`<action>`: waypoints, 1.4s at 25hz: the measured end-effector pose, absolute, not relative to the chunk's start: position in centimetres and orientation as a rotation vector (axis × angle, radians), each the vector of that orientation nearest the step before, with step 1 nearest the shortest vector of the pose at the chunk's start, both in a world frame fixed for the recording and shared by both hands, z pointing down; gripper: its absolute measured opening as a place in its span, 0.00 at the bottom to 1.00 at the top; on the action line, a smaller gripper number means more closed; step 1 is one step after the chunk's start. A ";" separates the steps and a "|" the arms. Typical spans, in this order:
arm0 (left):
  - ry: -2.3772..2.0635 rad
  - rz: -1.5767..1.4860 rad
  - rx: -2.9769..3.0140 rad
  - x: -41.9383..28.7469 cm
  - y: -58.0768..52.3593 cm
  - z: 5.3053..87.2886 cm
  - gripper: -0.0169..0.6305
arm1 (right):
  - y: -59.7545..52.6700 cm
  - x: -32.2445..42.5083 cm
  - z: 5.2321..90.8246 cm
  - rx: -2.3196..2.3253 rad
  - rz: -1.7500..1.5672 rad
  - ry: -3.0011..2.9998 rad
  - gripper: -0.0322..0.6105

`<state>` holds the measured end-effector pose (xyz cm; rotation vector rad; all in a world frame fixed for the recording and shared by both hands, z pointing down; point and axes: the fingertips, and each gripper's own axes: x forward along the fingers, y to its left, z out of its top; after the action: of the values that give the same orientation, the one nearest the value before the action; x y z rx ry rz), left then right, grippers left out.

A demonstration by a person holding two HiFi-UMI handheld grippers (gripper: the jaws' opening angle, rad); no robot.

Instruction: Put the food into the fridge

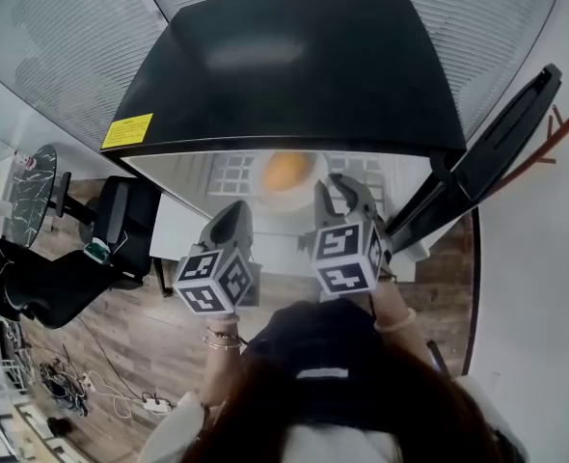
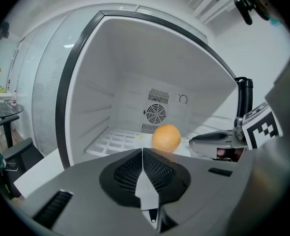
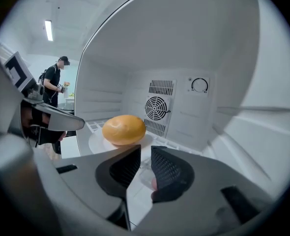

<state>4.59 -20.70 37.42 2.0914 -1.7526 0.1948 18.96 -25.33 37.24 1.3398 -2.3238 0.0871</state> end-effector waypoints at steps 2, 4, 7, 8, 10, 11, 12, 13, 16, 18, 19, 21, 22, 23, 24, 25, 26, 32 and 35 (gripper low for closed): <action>-1.741 0.187 2.102 4.6 -20.5 37.4 0.02 | -24.9 19.1 37.2 1.356 0.088 -2.318 0.15; -1.732 0.181 2.113 4.7 -20.4 37.2 0.03 | -24.7 19.3 37.0 1.368 0.074 -2.304 0.15; -1.713 0.178 2.133 4.5 -19.8 37.0 0.03 | -24.3 19.3 36.7 1.404 0.058 -2.282 0.12; -1.703 0.179 2.138 4.4 -19.5 37.0 0.03 | -24.1 19.2 36.6 1.421 0.056 -2.276 0.08; -1.685 0.181 2.148 4.0 -18.9 37.1 0.03 | -23.5 18.9 36.7 1.442 0.060 -2.266 0.08; -1.678 0.183 2.152 3.6 -18.5 37.1 0.03 | -23.1 18.6 36.8 1.448 0.062 -2.260 0.08; -1.673 0.185 2.156 3.3 -18.2 37.1 0.03 | -22.8 18.3 36.8 1.454 0.060 -2.252 0.08; -1.666 0.188 2.160 3.0 -17.9 37.2 0.03 | -22.3 18.0 36.8 1.459 0.057 -2.244 0.08; -1.642 0.201 2.185 2.2 -16.8 37.3 0.03 | -20.9 17.3 37.1 1.487 0.069 -2.228 0.08; -1.619 0.207 2.208 1.9 -16.0 37.3 0.03 | -19.8 16.9 37.1 1.515 0.075 -2.217 0.08; -1.608 0.210 2.218 1.8 -15.6 37.3 0.03 | -19.2 16.7 37.1 1.530 0.071 -2.211 0.08; -1.588 0.217 2.238 1.5 -14.8 37.4 0.03 | -18.0 16.4 37.0 1.554 0.060 -2.197 0.05; -1.577 0.218 2.248 1.4 -14.4 37.4 0.03 | -17.4 16.2 36.9 1.564 0.054 -2.191 0.05; -1.566 0.217 2.259 1.4 -14.0 37.3 0.03 | -16.8 16.1 36.8 1.574 0.049 -2.184 0.05; -1.555 0.214 2.270 1.4 -13.5 37.2 0.03 | -16.2 16.0 36.7 1.584 0.045 -2.179 0.05; -1.546 0.211 2.281 1.3 -13.0 37.1 0.03 | -15.5 15.9 36.5 1.594 0.042 -2.175 0.05; -1.538 0.208 2.291 1.3 -12.5 37.0 0.03 | -14.9 15.8 36.5 1.603 0.041 -2.171 0.05; -1.492 0.185 2.342 1.1 -9.1 36.5 0.03 | -11.1 14.8 36.2 1.638 0.032 -2.158 0.05; -1.469 0.182 2.367 1.0 -7.5 36.4 0.03 | -9.1 14.1 36.5 1.643 0.033 -2.154 0.05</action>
<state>1.04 -7.47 36.45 2.3674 -1.4694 0.1819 14.14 -9.15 36.53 1.6432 -2.1542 0.0331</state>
